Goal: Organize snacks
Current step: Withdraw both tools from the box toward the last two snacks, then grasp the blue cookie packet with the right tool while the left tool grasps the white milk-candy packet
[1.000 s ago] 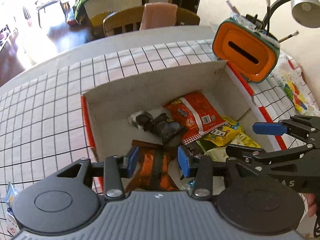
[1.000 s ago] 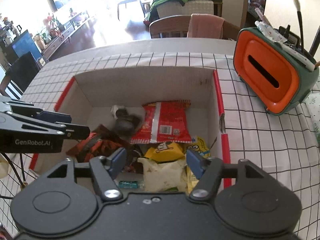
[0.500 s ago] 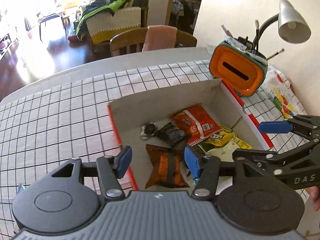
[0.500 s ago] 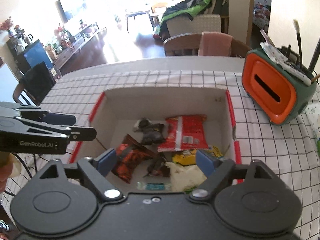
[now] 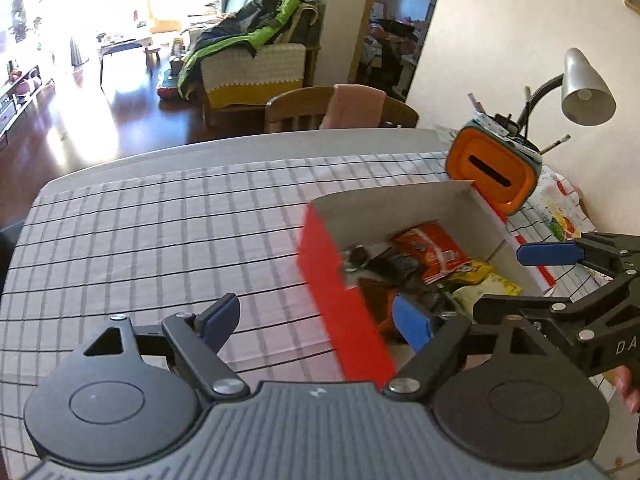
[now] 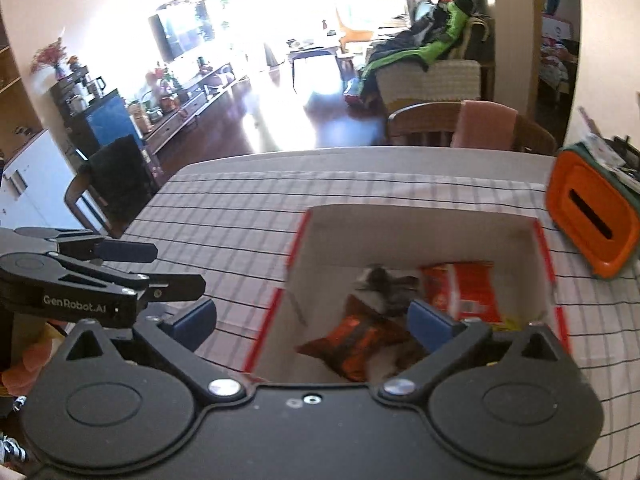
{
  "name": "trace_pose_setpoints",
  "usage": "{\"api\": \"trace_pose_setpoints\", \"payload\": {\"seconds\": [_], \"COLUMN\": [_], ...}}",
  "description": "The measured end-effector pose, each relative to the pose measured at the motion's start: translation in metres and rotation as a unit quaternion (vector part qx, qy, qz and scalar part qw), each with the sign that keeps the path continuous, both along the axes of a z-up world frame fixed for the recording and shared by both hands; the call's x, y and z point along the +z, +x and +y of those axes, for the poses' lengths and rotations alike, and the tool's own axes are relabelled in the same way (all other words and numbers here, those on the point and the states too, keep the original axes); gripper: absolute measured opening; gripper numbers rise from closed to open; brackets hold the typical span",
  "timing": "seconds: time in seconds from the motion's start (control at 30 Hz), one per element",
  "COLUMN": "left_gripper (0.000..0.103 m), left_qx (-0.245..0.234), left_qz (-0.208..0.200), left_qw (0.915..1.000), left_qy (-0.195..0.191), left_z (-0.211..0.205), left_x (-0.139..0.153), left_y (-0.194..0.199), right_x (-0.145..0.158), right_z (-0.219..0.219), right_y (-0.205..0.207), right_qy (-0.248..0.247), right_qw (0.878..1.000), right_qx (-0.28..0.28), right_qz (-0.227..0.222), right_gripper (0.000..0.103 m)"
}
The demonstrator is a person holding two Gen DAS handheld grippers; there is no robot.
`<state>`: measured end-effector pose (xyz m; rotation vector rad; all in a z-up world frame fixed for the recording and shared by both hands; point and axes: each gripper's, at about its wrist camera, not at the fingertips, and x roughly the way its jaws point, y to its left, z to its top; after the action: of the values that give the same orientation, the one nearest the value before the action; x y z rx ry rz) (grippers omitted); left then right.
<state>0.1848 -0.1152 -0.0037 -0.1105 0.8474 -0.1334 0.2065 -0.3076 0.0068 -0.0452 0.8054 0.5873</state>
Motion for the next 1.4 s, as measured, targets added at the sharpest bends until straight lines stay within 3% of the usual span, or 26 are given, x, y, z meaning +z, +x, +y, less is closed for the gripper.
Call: {"api": "trace_pose_setpoints", "payload": {"seconds": [0.27,0.4,0.67,0.93,1.13,1.4], "left_gripper": [0.088,0.089,0.089,0.089,0.089,0.088], "left_qx": [0.030,0.041,0.035,0.004,-0.037,-0.051], "left_qz": [-0.007,-0.003,0.048,0.067,0.084,0.089], "left_qw": [0.9995,0.9992,0.9982,0.9976,0.9951,0.9932], "left_qy": [-0.012,0.003,-0.005,0.017,0.036,0.056], "left_z": [0.070,0.106,0.165,0.194,0.201,0.202], "left_x": [-0.011,-0.023,-0.054,-0.087,-0.117,-0.137], "left_y": [-0.031,-0.043,-0.058,-0.073,-0.074,-0.067], "right_x": [-0.015,-0.023,-0.048,-0.078,-0.094,-0.112], "right_z": [0.053,0.079,0.140,0.194,0.224,0.252], "right_y": [-0.009,-0.013,-0.014,-0.015,-0.011,0.002], "right_qy": [0.005,0.012,-0.013,-0.034,-0.068,-0.097], "right_qw": [1.000,1.000,0.998,0.992,0.988,0.983], "right_qx": [0.016,0.026,0.060,0.104,0.126,0.146], "right_qz": [0.007,0.008,0.018,0.056,0.049,0.056], "right_gripper": [0.103,0.103,0.103,0.100,0.100,0.096]}}
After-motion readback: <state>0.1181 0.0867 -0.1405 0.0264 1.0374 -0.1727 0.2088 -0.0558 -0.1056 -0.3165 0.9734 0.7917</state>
